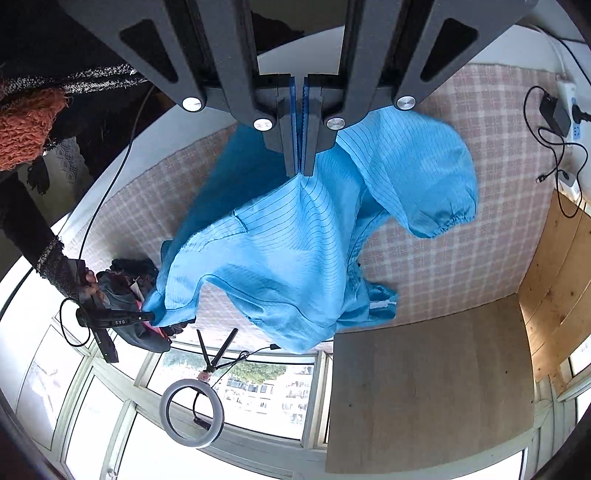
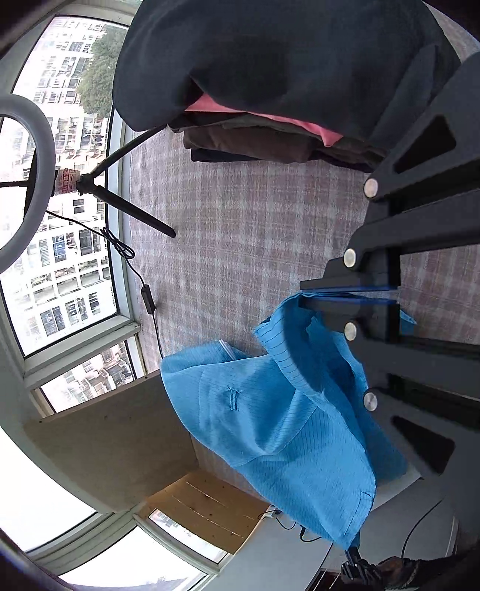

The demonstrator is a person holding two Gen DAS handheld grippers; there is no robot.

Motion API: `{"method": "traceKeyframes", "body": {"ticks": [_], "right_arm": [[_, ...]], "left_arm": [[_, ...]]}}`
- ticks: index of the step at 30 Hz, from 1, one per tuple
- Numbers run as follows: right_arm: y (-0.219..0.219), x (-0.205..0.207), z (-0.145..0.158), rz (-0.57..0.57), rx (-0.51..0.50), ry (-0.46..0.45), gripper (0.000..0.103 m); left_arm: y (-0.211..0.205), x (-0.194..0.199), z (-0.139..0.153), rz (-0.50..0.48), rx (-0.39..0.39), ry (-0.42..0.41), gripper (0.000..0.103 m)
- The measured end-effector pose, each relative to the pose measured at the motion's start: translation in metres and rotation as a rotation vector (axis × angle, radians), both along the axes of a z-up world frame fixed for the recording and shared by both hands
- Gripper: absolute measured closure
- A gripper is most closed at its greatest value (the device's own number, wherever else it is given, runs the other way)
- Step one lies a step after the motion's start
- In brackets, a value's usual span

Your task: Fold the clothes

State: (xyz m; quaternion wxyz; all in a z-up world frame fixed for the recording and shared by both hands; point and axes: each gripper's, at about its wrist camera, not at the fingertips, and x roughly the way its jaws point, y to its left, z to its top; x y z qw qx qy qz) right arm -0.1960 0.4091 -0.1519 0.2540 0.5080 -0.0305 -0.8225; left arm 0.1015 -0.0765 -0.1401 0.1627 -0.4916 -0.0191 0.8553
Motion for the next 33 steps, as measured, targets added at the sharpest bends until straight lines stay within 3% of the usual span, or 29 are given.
{"method": "traceKeyframes", "body": {"ticks": [5,8,11,12,15,23,26,28,29,30,33], "right_arm": [[0.009,-0.008,-0.008,0.026,0.007,-0.011,0.101],[0.009,-0.007,0.000,0.054,-0.001,0.000,0.101],[0.007,-0.006,0.014,0.080,-0.038,0.010,0.101],[0.006,-0.006,0.022,0.086,-0.055,0.024,0.101],[0.001,-0.003,0.047,0.111,-0.094,0.066,0.101],[-0.021,0.008,0.107,0.198,-0.109,0.166,0.101],[-0.025,0.010,0.116,0.209,-0.107,0.175,0.101],[-0.024,0.013,0.101,0.204,-0.098,0.151,0.101],[-0.023,0.014,0.094,0.202,-0.094,0.139,0.101],[-0.023,0.015,0.087,0.199,-0.089,0.127,0.101],[-0.021,0.018,0.065,0.191,-0.076,0.091,0.101]], "left_arm": [[0.075,0.030,-0.062,-0.153,-0.171,-0.159,0.095],[0.096,0.034,-0.063,-0.142,-0.219,-0.138,0.092],[0.114,0.036,-0.051,-0.114,-0.253,-0.069,0.063],[0.121,0.036,-0.048,-0.108,-0.274,-0.038,0.058],[0.145,0.030,-0.048,-0.091,-0.351,0.060,0.057],[0.190,-0.021,-0.098,-0.113,-0.422,0.072,0.055],[0.186,-0.041,-0.109,-0.051,-0.389,0.050,0.057],[0.182,-0.051,-0.116,-0.034,-0.383,0.029,0.059],[0.179,-0.054,-0.119,-0.024,-0.398,0.025,0.071],[0.174,-0.057,-0.119,-0.011,-0.396,0.019,0.099],[0.146,-0.062,-0.105,0.041,-0.346,0.008,0.101]]}}
